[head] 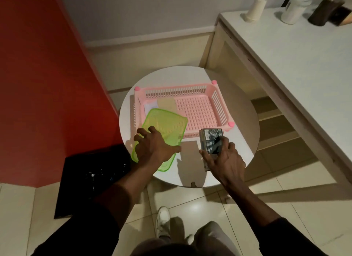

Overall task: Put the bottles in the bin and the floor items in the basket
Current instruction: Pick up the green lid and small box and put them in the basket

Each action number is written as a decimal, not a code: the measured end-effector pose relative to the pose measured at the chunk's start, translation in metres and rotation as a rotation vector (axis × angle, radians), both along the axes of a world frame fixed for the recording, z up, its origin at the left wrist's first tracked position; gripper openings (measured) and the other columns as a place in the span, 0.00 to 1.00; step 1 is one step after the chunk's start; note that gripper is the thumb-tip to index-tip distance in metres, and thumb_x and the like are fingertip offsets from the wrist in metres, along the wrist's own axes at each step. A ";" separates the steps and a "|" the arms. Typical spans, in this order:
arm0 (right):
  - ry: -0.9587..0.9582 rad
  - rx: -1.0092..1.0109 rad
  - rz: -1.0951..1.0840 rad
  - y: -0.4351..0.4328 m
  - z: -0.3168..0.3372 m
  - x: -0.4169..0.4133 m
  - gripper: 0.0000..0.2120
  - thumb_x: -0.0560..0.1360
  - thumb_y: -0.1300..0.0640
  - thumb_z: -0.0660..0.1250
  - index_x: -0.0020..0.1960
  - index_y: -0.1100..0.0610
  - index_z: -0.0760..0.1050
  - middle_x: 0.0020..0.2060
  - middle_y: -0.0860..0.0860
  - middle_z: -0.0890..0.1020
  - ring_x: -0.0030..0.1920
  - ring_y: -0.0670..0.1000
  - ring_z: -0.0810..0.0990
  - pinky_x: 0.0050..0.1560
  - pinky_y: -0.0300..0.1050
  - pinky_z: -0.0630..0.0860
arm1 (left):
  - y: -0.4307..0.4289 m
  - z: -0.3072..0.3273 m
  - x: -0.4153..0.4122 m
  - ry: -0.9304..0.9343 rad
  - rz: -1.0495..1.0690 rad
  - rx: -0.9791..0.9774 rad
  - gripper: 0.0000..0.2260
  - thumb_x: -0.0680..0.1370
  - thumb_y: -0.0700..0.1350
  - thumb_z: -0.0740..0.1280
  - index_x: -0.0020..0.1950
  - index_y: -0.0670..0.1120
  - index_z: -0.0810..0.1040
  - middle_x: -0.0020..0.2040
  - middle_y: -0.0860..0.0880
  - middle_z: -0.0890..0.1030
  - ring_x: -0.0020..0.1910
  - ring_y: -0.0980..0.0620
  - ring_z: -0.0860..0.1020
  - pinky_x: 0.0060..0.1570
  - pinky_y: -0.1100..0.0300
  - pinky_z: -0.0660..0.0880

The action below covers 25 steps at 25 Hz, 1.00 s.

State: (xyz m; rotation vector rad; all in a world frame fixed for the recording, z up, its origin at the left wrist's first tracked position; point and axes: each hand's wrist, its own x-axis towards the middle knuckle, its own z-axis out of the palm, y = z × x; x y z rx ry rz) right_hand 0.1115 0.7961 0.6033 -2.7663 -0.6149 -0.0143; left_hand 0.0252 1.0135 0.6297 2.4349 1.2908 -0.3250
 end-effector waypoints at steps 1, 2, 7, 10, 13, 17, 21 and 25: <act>-0.007 0.016 -0.007 0.008 0.003 0.017 0.37 0.74 0.27 0.64 0.70 0.54 0.65 0.51 0.58 0.78 0.43 0.61 0.80 0.38 0.52 0.78 | 0.003 0.004 0.018 -0.001 0.003 -0.001 0.64 0.57 0.77 0.76 0.80 0.43 0.56 0.78 0.33 0.58 0.75 0.29 0.62 0.62 0.42 0.75; -0.003 0.027 -0.012 0.016 0.005 0.036 0.37 0.74 0.27 0.63 0.69 0.54 0.64 0.51 0.58 0.78 0.42 0.62 0.80 0.38 0.53 0.78 | 0.006 0.006 0.036 -0.005 0.011 -0.001 0.64 0.57 0.77 0.76 0.80 0.42 0.57 0.77 0.33 0.59 0.75 0.29 0.63 0.62 0.42 0.75; 0.013 0.062 0.045 0.044 0.006 0.129 0.36 0.75 0.28 0.63 0.71 0.52 0.64 0.53 0.60 0.77 0.44 0.65 0.80 0.41 0.56 0.79 | 0.018 0.010 0.116 0.011 0.127 -0.028 0.63 0.56 0.78 0.75 0.78 0.41 0.60 0.76 0.32 0.63 0.74 0.29 0.65 0.67 0.41 0.71; 0.055 0.061 0.117 0.059 0.005 0.179 0.35 0.75 0.31 0.66 0.72 0.53 0.65 0.54 0.60 0.76 0.47 0.66 0.80 0.43 0.57 0.77 | 0.019 0.013 0.157 0.033 0.195 -0.022 0.60 0.58 0.79 0.74 0.75 0.39 0.65 0.72 0.33 0.70 0.72 0.33 0.69 0.68 0.44 0.70; 0.157 0.051 0.157 0.075 -0.002 0.211 0.36 0.75 0.34 0.68 0.73 0.54 0.63 0.55 0.59 0.75 0.53 0.64 0.78 0.45 0.58 0.77 | 0.022 0.008 0.192 0.107 0.244 -0.033 0.57 0.59 0.80 0.72 0.73 0.40 0.70 0.68 0.37 0.76 0.68 0.36 0.75 0.64 0.49 0.74; 0.187 -0.039 0.174 0.092 -0.020 0.232 0.37 0.75 0.34 0.68 0.73 0.56 0.62 0.58 0.59 0.74 0.56 0.63 0.78 0.45 0.57 0.78 | 0.024 -0.010 0.227 0.198 0.313 -0.055 0.58 0.57 0.83 0.69 0.71 0.41 0.70 0.68 0.39 0.76 0.68 0.37 0.75 0.62 0.50 0.73; 0.155 -0.188 0.203 0.107 -0.040 0.241 0.33 0.75 0.34 0.68 0.68 0.57 0.68 0.60 0.60 0.74 0.55 0.62 0.78 0.46 0.55 0.78 | 0.023 -0.032 0.251 0.235 0.335 -0.084 0.58 0.56 0.83 0.69 0.71 0.41 0.70 0.68 0.38 0.75 0.69 0.36 0.74 0.64 0.48 0.72; 0.109 -0.275 0.232 0.109 -0.062 0.236 0.28 0.74 0.37 0.70 0.61 0.58 0.73 0.54 0.60 0.76 0.48 0.61 0.79 0.42 0.53 0.77 | 0.020 -0.048 0.264 0.291 0.329 -0.099 0.58 0.55 0.82 0.69 0.71 0.40 0.70 0.67 0.39 0.75 0.69 0.35 0.73 0.66 0.45 0.73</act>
